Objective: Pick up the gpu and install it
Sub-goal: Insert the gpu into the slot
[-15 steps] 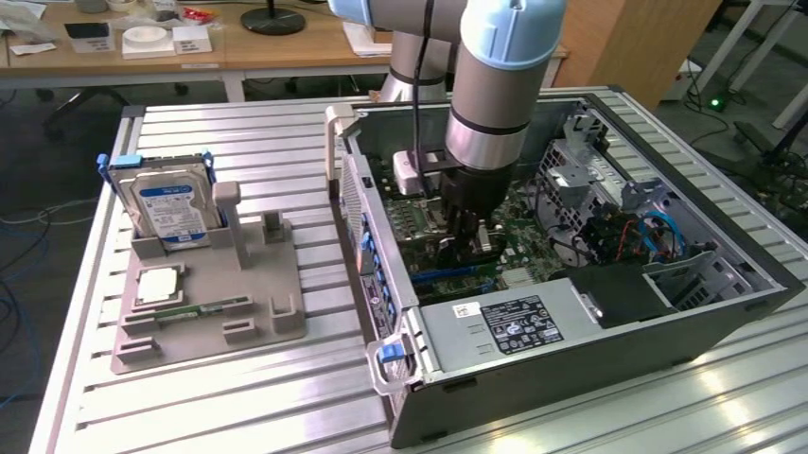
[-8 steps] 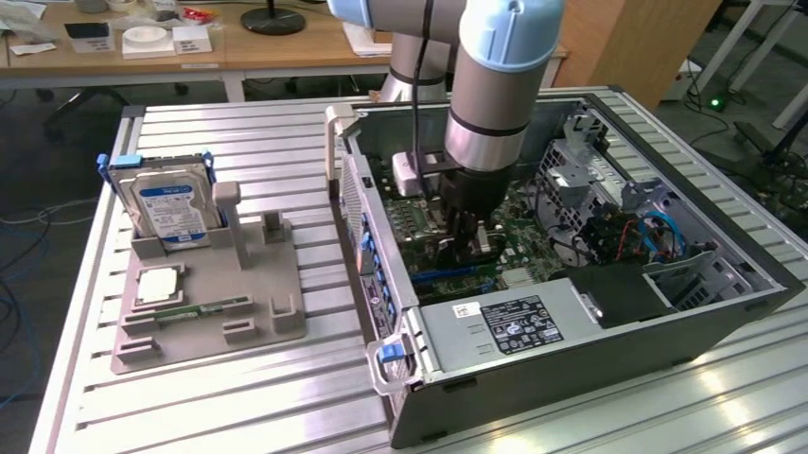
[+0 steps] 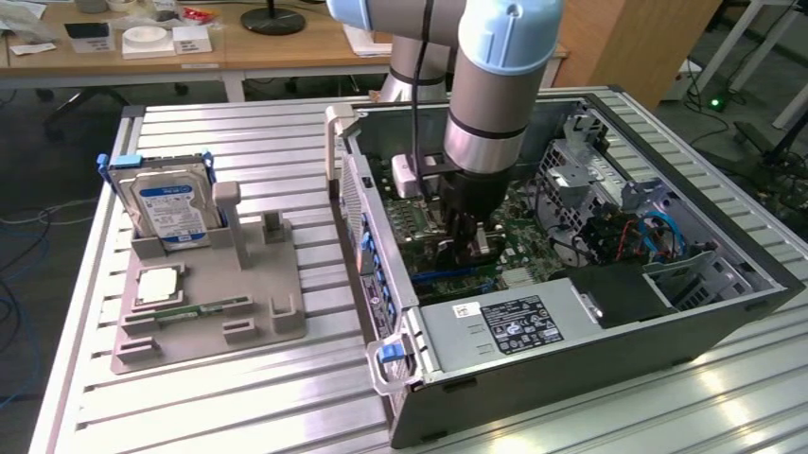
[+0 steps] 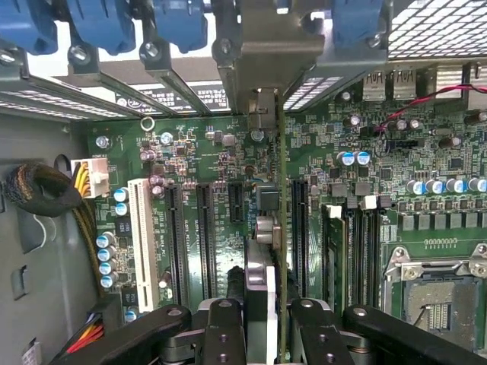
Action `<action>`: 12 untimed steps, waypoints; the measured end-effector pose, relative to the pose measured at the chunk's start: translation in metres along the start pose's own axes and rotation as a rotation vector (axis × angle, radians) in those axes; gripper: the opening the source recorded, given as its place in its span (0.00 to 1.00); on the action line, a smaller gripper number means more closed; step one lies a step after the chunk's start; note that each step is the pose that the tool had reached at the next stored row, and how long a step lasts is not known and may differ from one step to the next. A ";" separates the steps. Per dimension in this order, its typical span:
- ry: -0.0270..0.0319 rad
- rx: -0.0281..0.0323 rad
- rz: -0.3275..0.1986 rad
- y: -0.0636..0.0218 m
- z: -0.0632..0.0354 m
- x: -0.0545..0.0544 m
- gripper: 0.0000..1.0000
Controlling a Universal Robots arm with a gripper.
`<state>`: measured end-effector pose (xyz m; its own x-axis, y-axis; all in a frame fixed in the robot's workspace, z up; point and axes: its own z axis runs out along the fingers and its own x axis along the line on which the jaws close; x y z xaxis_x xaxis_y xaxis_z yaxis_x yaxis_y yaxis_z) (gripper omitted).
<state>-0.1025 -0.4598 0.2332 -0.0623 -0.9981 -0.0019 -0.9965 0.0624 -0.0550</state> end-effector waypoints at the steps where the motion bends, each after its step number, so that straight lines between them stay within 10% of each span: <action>1: -0.0001 0.0000 0.000 0.0000 0.0004 0.000 0.28; 12: 0.0000 -0.0001 0.000 -0.0011 0.0022 0.000 0.28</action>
<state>-0.1012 -0.4598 0.2311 -0.0624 -0.9981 -0.0019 -0.9965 0.0624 -0.0550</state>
